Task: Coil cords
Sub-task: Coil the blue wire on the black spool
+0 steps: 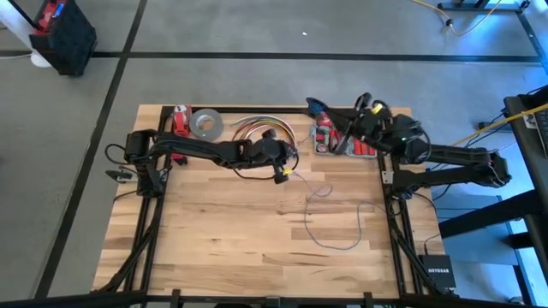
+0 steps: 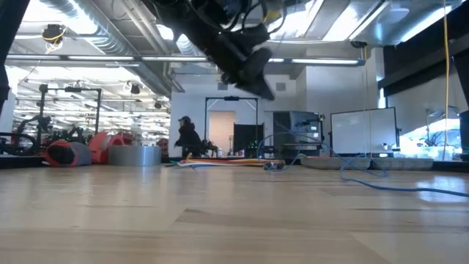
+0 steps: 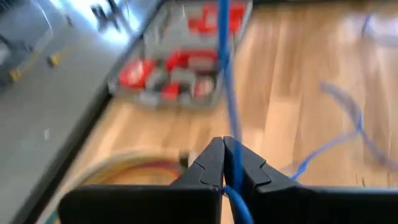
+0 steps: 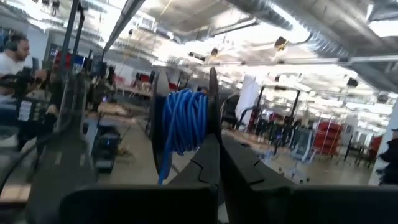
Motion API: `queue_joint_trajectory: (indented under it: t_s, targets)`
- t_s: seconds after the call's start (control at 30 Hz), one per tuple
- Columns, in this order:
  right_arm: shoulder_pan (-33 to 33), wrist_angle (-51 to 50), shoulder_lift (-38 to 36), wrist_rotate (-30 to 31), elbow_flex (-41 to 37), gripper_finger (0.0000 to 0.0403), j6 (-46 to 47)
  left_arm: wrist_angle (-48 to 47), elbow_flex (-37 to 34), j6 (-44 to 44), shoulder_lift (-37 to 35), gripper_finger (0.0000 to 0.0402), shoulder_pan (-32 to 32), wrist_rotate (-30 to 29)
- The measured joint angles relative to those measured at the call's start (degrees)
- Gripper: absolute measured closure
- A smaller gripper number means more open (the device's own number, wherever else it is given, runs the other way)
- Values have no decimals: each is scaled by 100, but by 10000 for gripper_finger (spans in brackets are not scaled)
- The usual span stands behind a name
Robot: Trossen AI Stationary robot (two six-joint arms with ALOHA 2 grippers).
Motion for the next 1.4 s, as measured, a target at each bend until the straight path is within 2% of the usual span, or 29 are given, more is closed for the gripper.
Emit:
queue_joint_trajectory:
  t_s: [0.1,0.37,0.63,0.73,0.83,0.97,1.07,1.27,1.4]
  targets:
    - [-2,-368,-85,-4,268,398,-15,-405,0,-295,-4,398,10,-4]
    - [-2,-1107,-85,-33,1269,398,-265,-881,4,-325,273,398,69,6]
    - [-2,-1850,-94,2,2118,398,-310,-1035,4,-639,571,394,317,115]
    - [-2,-1958,-88,0,2219,398,-310,-1073,4,-793,573,368,355,131]
    - [-4,-2001,-92,0,2246,398,-310,-1105,4,-894,567,324,352,135]
    - [-2,-2236,-85,124,2246,398,-424,-1856,231,-740,280,275,258,138]
    - [-4,-2393,-88,230,2246,398,-462,-2186,372,-844,-198,260,89,131]
    - [-3,-2677,-43,238,2237,398,-463,-1996,372,-500,-795,261,-384,-1]
    - [-4,-2802,18,238,2213,398,-463,-1356,372,60,-851,266,-544,-68]
